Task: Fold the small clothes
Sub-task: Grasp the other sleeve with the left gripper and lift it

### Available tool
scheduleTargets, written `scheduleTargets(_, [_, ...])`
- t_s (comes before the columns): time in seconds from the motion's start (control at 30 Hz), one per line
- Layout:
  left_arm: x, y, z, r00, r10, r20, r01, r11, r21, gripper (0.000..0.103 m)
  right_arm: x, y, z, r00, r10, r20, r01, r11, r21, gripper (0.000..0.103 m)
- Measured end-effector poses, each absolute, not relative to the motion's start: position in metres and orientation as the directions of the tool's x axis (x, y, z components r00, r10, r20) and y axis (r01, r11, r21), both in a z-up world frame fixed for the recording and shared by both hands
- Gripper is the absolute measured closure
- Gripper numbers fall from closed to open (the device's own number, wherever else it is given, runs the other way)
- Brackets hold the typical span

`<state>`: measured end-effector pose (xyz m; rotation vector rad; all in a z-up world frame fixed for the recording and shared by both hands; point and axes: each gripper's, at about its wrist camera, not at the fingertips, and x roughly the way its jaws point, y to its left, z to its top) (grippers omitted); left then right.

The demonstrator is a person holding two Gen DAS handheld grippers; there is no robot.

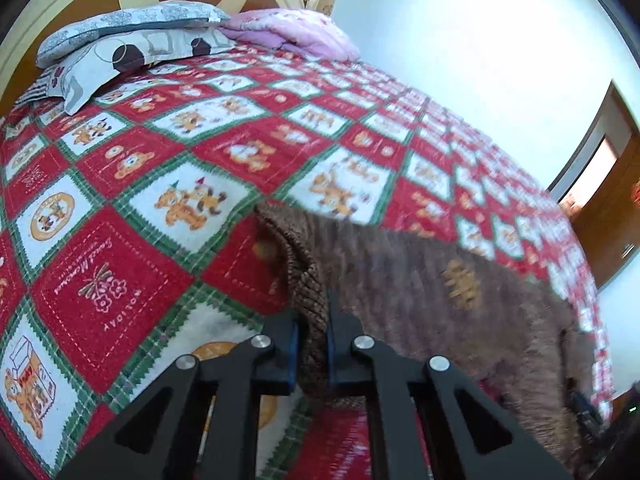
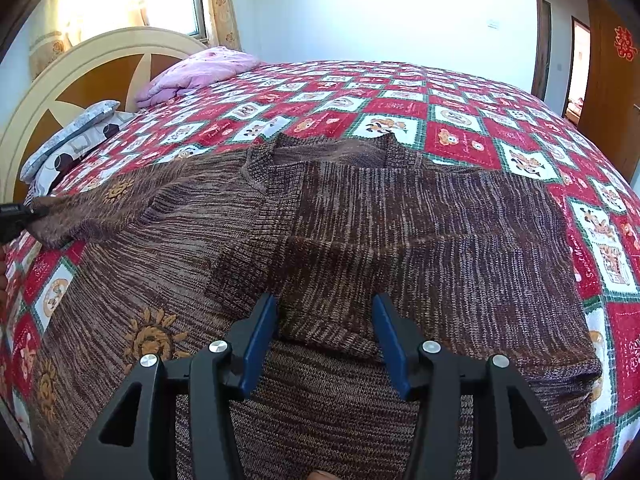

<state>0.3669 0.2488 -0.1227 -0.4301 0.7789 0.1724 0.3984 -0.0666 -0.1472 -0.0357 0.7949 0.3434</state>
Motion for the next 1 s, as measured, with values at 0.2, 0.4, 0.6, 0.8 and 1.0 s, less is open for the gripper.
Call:
scheduleTargets(0.2, [0.372,0.231,-0.085,0.754,-0.053,-0.655,-0.237,0.908,-0.346,0.092,0.399,-0.069,-0.147,0.648,0.299,-0.7,-0.315,0.942,0.111,0.05])
scheduleTargets(0.4, [0.381,0.203,-0.052,0.796,-0.133,-0.59,-0.149,0.902,-0.405,0.092,0.398,-0.073,-0.147,0.648,0.318,-0.692,-0.313,0.94,0.139,0.05])
scheduleTargets(0.6, [0.387,0.154,-0.02,0.817,-0.207,-0.537,-0.026,0.919,-0.394,0.092,0.398,-0.076,-0.147,0.647,0.334,-0.685,-0.311,0.937,0.162,0.05])
scheduleTargets(0.8, [0.392,0.114,-0.006,0.811,-0.271,-0.519,0.057,0.919,-0.39,0.092,0.398,-0.079,-0.147,0.647,0.347,-0.678,-0.307,0.934,0.185,0.05])
scheduleTargets(1.0, [0.402,0.081,-0.007,0.786,-0.333,-0.521,0.094,0.897,-0.431,0.093,0.396,-0.085,-0.146,0.653,0.363,-0.665,-0.299,0.93,0.214,0.05])
